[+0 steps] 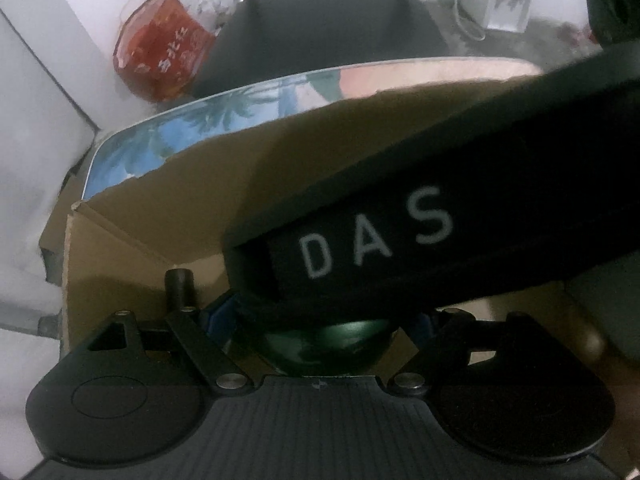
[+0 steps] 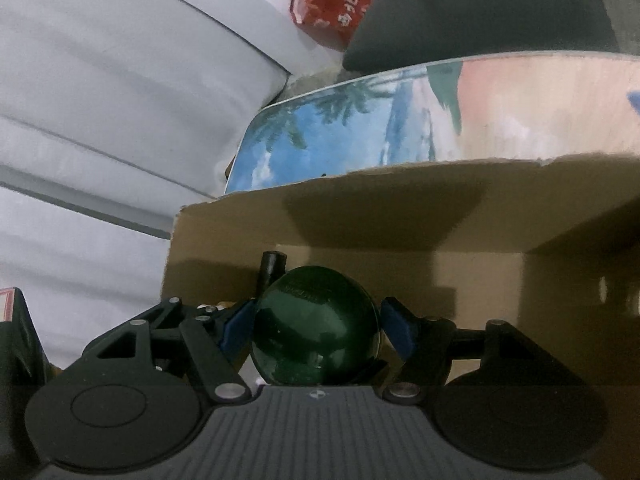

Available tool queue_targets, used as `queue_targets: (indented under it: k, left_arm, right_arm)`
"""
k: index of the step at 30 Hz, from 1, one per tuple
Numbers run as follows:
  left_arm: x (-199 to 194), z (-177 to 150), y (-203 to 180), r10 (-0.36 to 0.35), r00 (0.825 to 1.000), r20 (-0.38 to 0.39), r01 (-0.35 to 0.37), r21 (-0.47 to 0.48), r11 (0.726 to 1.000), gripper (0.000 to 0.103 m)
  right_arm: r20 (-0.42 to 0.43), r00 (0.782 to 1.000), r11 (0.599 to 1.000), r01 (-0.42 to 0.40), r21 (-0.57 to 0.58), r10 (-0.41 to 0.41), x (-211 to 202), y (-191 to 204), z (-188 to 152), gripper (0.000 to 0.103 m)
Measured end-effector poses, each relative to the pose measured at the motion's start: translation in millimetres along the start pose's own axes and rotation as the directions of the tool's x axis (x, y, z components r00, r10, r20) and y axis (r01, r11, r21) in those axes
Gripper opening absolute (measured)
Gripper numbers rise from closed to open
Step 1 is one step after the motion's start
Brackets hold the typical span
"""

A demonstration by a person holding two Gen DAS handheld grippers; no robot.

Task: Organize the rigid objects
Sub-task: 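Carry the green ball into the box and open the right gripper, then move the right tool to the clear plastic cup and grasp it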

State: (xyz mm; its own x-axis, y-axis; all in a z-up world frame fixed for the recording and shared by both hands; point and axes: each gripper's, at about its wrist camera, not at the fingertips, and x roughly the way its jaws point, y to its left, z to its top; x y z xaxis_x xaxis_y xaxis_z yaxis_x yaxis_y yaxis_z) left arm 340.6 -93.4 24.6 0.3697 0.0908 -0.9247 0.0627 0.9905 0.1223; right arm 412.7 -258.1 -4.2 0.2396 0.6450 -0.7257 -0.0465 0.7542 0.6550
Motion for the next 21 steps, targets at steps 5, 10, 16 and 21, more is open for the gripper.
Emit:
queue_targets:
  k: [5,10,16,21]
  left_arm:
    - [3.4,3.6,-0.9,0.054,0.998,0.007,-0.054,0.017,0.998,0.083]
    - [-1.7,2.4,2.8,0.057,0.998,0.016,-0.056,-0.009,0.998,0.085]
    - [-25.6,-4.1,1.7,0.058,0.996,0.065,-0.058,-0.015,0.998,0.088]
    - [-66.3,-15.5,7.6,0.026,0.986,0.163,-0.024,-0.013,1.0,0.091]
  right_arm:
    - [-0.01,0.999,0.999,-0.03,0.041,0.03,10.7,-7.8,5.3,0.073]
    - [-0.017,0.998,0.995,-0.061,0.08,0.063,14.9,-16.3,3.4,0.071]
    - [0.03,0.999,0.996,-0.042,0.075,0.039,2.2,-16.2,2.5,0.071]
    - [0.127,0.991,0.998,-0.039,0.044,0.033,-44.6,-4.4,-13.5,0.071]
